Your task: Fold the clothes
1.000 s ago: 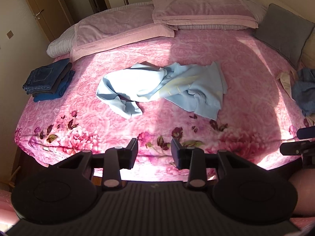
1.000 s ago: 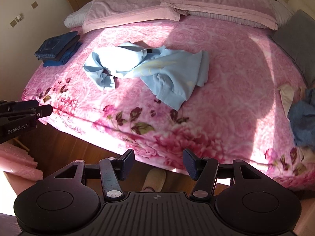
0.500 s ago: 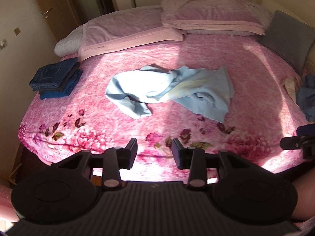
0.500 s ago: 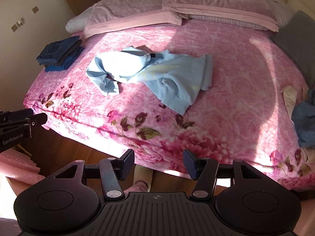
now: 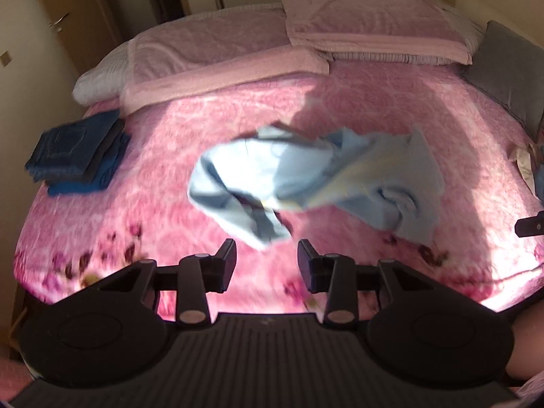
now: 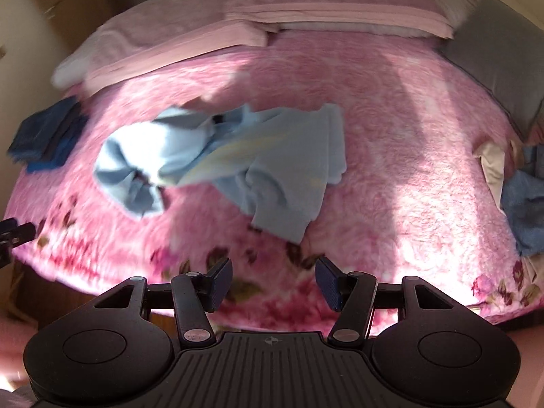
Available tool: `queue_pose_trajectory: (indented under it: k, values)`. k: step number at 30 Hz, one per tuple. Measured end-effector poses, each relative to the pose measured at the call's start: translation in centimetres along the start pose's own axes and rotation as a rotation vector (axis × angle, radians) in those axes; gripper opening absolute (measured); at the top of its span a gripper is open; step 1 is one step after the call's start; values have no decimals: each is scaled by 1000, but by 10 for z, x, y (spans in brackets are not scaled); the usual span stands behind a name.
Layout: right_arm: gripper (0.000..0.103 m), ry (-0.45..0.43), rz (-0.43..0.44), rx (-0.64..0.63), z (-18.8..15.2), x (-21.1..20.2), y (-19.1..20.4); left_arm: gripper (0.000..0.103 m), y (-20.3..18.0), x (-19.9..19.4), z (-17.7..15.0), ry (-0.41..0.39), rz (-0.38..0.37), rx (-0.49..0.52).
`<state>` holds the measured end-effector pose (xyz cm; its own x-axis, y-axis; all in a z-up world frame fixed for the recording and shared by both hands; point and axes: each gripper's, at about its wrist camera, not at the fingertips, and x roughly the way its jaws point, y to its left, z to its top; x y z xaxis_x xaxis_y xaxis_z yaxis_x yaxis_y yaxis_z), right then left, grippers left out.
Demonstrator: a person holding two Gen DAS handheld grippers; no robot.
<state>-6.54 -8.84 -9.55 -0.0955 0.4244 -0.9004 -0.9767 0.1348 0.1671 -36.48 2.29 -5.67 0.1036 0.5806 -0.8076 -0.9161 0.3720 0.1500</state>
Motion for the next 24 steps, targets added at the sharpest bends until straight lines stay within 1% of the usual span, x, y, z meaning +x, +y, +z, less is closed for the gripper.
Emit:
queue_pose_trajectory:
  k: [2,5,7,10,14,19,22,24]
  values:
    - [58,1,-27,27,17,12,9,35,21,17,18,4,-16,20]
    - [58,-29,-60,76,39,27,24,35,52,46,40,1,-39,58]
    - [58,-33,-84,107,48,41,32,35,69,68,51,3,-46,82]
    - [58,-17,-133,136,53,66,39,35,90,100,62,13,-61,116]
    - [58,33,-200,167,43,101,38,35,100,140,64,53,-89,145]
    - [58,91,-263,229,34,136,18,35,103,177,61,70,-125,147]
    - [58,91,-275,252,43,155,9,35,102,194,61,66,-134,136]
    - [58,72,-272,271,50,167,2,35,102,205,62,63,-140,129]
